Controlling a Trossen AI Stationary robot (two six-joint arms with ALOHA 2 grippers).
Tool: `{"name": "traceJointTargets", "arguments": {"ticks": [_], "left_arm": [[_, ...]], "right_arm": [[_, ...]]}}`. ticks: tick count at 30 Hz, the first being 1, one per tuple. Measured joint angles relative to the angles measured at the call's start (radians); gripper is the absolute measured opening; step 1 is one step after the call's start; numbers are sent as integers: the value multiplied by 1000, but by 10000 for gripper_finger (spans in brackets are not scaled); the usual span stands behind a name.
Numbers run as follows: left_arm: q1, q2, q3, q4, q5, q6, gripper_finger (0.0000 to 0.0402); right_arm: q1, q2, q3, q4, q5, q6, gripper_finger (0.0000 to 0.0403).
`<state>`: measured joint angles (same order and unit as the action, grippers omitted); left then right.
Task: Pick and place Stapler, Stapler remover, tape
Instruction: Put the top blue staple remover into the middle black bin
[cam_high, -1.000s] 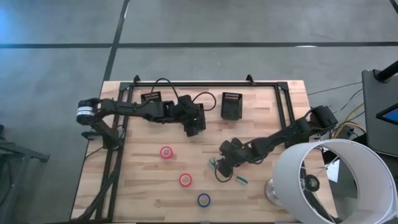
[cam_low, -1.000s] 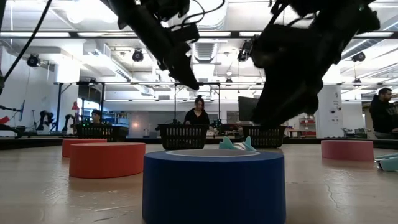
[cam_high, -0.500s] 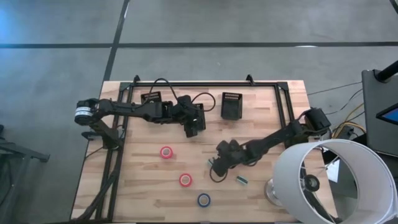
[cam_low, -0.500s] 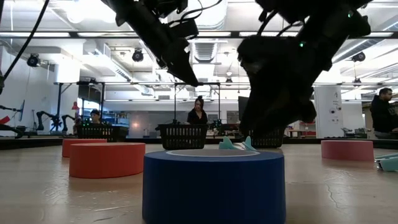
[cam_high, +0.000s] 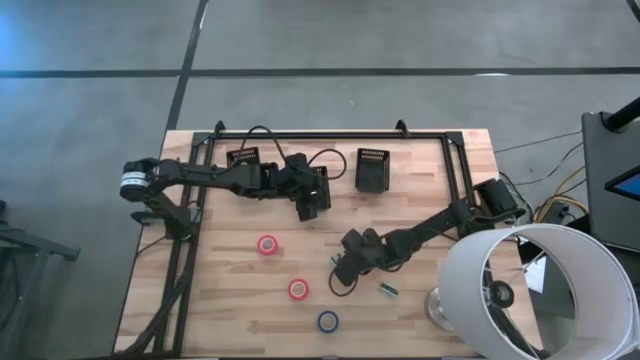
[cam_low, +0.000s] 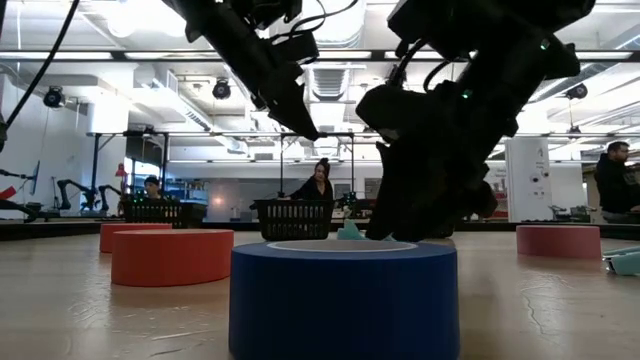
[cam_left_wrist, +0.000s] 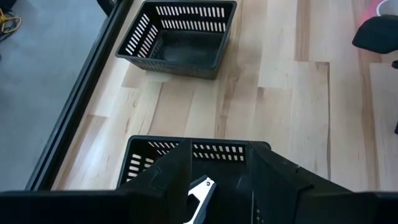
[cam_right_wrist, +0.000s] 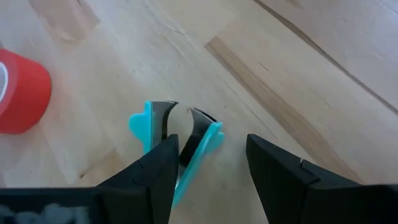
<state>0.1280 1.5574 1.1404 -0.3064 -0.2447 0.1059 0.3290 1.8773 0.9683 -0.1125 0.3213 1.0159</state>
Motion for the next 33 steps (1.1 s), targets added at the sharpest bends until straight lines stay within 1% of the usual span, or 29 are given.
{"name": "traceJointTargets", "arguments": {"ticks": [5,11,15,18,21,27,30,33], "left_arm": [[0,0,0,0,0,-1,156],[0,0,0,-1,0,-1,156],[0,0,0,-1,0,-1,156],[0,0,0,-1,0,-1,156],[1,1,0,-1,0,-2,156],[1,2,0,-1,0,-1,156],[1,2,0,-1,0,-1,156],[1,2,0,-1,0,-2,156]], "right_arm": [[-7,-1,21,-25,-7,-20,154],[-20,-4,30,-86,-10,-20,94],[-21,-11,38,-139,-44,-24,54],[-21,-21,63,-210,-85,-51,33],[-20,-28,107,-311,-107,-102,25],[-25,-34,207,-488,-93,-186,25],[-24,-34,235,-527,-91,-249,25],[-25,-52,254,-525,-93,-325,25]]}}
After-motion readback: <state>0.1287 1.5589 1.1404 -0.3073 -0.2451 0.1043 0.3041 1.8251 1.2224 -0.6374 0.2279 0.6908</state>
